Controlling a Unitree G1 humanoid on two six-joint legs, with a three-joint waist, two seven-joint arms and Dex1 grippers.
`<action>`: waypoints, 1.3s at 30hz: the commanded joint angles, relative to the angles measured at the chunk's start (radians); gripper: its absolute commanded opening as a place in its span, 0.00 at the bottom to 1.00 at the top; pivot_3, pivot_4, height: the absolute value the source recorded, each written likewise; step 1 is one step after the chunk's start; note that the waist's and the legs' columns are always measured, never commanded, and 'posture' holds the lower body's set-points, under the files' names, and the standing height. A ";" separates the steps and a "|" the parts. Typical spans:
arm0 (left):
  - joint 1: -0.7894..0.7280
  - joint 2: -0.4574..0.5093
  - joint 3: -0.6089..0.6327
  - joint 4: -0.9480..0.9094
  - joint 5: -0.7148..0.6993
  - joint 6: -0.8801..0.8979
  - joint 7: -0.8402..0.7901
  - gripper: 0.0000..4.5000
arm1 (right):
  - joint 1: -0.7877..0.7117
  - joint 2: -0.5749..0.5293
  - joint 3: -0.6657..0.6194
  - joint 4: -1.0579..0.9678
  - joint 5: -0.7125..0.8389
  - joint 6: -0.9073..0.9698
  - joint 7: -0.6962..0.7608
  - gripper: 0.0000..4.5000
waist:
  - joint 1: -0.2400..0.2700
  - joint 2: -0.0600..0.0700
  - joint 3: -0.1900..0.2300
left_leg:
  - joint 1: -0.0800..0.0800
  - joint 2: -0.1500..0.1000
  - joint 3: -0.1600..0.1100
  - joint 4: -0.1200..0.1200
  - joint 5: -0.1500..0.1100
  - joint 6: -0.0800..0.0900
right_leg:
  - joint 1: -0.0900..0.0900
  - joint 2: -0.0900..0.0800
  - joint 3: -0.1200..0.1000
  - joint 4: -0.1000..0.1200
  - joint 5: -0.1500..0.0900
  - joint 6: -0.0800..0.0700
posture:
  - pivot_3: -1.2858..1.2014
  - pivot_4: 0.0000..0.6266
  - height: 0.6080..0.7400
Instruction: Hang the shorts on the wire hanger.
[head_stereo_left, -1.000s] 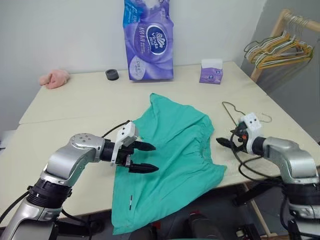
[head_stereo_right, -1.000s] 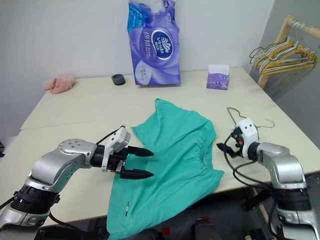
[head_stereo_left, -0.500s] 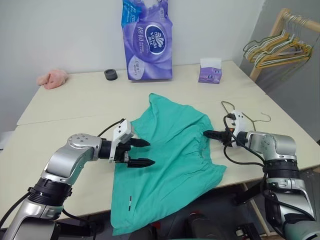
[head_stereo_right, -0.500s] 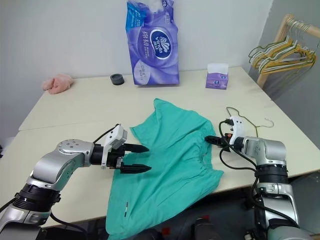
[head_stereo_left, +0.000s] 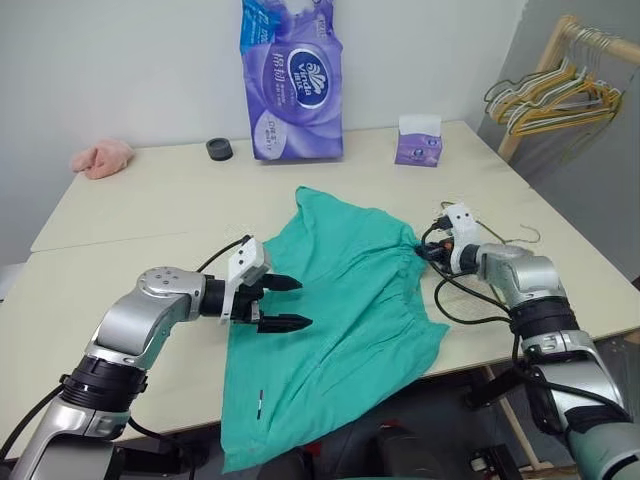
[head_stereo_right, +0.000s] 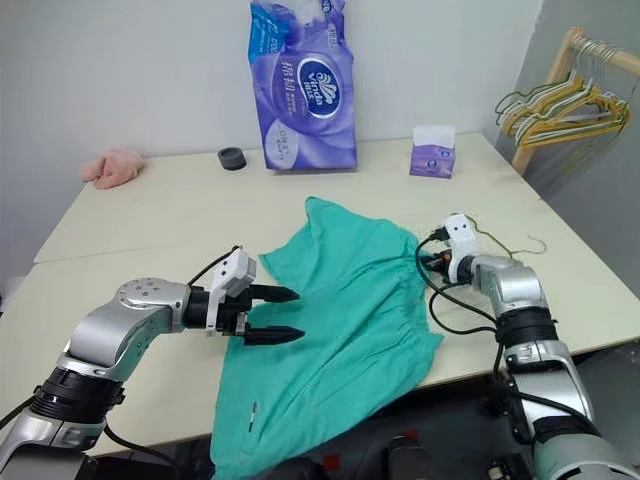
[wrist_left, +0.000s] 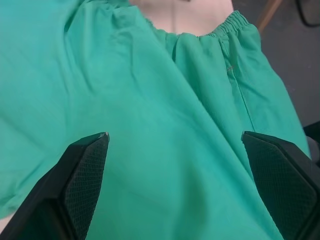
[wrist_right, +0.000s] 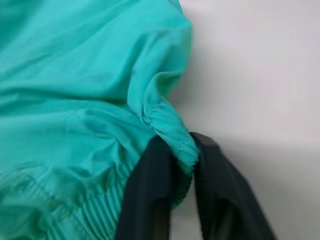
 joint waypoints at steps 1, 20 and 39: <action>-0.017 -0.004 0.031 0.000 0.010 -0.027 0.013 1.00 | -0.072 -0.037 0.085 -0.059 -0.103 -0.125 0.034 0.01 | 0.000 0.000 0.000 | 0.000 0.000 0.000 0.000 0.000 0.000 | 0.000 0.000 0.000 0.000 0.000 0.000 | 0.48 0.08 1.00; -0.023 -0.073 -0.001 0.011 0.060 -0.068 0.040 1.00 | -0.020 -0.102 0.112 -0.247 -0.176 -0.096 0.125 0.59 | 0.006 0.000 0.000 | -0.001 -0.001 -0.002 -0.001 0.000 -0.001 | -0.001 -0.002 -0.002 -0.001 0.000 0.000 | 0.46 0.09 1.00; 0.004 -0.120 -0.069 0.041 0.171 -0.166 0.050 1.00 | 0.609 -0.200 -0.036 -0.932 -0.027 0.309 0.062 0.95 | 0.002 -0.001 0.000 | 0.000 0.000 -0.001 -0.001 0.000 -0.001 | 0.001 -0.001 0.000 -0.002 0.000 0.000 | 0.45 0.11 1.00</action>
